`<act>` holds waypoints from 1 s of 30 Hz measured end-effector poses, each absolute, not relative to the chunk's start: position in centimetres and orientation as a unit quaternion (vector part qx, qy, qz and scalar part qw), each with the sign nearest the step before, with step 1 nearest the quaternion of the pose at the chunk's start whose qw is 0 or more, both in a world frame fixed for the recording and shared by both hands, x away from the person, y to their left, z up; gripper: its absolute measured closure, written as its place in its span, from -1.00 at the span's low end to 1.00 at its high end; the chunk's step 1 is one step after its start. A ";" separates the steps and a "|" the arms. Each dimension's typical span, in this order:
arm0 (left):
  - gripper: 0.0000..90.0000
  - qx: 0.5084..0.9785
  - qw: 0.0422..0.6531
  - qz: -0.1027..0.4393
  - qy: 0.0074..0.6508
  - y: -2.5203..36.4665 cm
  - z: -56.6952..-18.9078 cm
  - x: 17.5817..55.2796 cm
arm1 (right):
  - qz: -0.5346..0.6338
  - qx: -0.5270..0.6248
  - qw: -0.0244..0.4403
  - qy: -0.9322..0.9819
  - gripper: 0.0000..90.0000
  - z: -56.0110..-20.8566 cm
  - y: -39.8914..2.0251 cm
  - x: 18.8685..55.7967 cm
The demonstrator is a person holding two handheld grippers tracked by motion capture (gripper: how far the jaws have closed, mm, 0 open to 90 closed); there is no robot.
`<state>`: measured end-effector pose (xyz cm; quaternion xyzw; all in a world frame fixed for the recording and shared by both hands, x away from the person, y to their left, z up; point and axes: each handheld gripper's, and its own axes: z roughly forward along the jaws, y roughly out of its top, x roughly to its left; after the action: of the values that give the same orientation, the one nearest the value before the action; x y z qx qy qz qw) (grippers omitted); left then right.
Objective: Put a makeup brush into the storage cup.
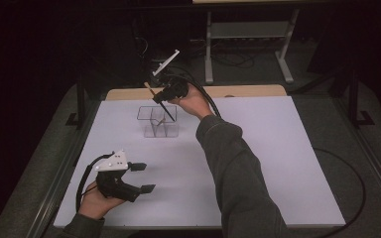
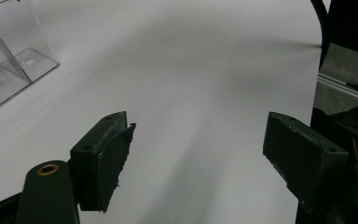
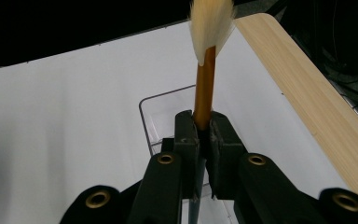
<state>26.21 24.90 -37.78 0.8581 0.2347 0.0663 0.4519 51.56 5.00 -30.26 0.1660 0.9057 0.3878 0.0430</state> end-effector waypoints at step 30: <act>-0.53 0.858 0.451 0.065 0.235 24.9 -37.9 26.3 | 0.392 0.180 0.044 0.901 0.84 -31.7 4.3 51.6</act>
<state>26.31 24.88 -37.89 0.8583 0.2350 0.0654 0.4515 51.56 4.29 -31.67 0.1803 0.9010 0.3920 0.0442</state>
